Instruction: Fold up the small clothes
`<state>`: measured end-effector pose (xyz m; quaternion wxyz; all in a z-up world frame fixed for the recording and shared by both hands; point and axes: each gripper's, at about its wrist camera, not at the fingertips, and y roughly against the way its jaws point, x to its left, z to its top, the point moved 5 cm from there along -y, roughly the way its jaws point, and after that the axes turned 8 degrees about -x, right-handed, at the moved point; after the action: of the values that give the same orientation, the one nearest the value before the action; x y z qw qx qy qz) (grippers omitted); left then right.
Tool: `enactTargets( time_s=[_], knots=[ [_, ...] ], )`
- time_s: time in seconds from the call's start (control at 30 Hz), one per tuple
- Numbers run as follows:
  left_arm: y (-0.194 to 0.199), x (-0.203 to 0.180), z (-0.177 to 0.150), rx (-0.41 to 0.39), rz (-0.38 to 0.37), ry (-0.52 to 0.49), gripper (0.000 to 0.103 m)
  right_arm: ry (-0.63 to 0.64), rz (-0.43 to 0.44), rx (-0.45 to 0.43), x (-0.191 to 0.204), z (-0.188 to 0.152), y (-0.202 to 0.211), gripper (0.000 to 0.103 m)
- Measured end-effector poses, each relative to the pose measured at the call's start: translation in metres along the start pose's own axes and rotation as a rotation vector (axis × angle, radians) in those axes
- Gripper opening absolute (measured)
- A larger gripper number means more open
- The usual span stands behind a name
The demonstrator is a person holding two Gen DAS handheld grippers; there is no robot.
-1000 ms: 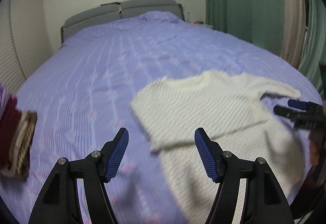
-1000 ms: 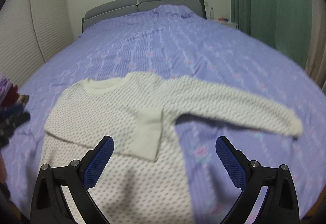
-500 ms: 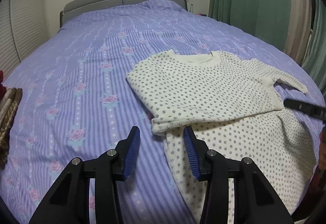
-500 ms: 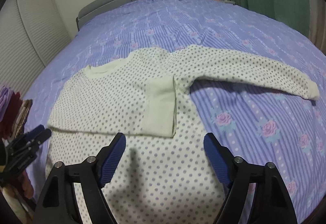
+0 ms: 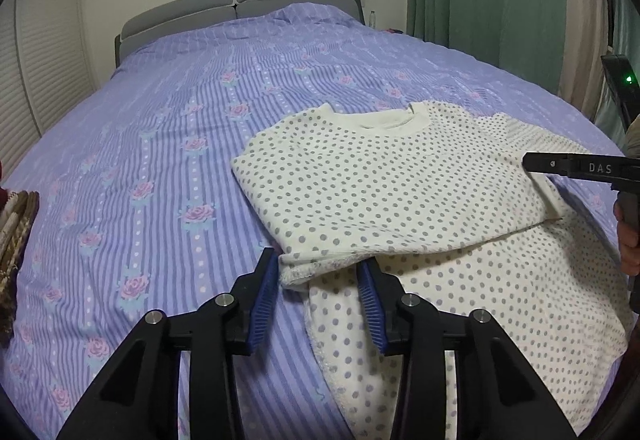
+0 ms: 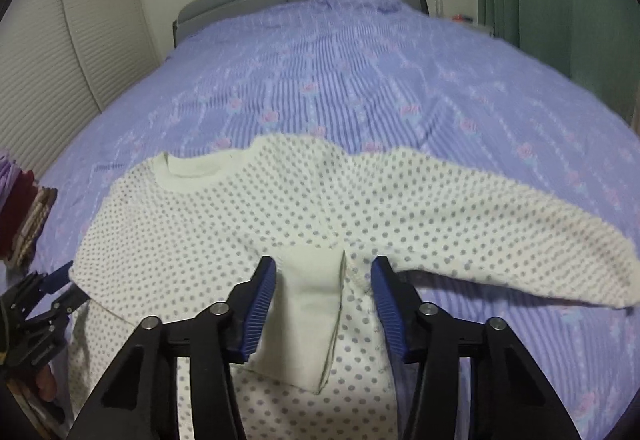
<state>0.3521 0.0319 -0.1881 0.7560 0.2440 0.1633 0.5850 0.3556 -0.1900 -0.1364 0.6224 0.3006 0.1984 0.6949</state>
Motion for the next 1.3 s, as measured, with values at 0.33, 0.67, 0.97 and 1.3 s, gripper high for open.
enactTargets(
  time_s=[0.33, 0.67, 0.97, 1.3],
  knots=[
    [0.007, 0.006, -0.003, -0.028, 0.032, -0.026, 0.025, 0.082, -0.053, 0.001, 0.010, -0.001, -0.005, 0.012],
    [0.010, 0.002, -0.007, -0.036, 0.081, -0.037, 0.012, 0.104, -0.076, -0.109, 0.013, 0.026, 0.017, 0.006],
    [0.022, 0.007, -0.015, 0.001, 0.092, -0.031, 0.013, 0.099, -0.097, -0.020, 0.004, 0.007, -0.005, 0.010],
    [0.073, -0.030, 0.049, -0.064, 0.086, 0.012, 0.079, -0.006, -0.050, -0.145, -0.004, 0.004, 0.079, 0.060]
  ],
)
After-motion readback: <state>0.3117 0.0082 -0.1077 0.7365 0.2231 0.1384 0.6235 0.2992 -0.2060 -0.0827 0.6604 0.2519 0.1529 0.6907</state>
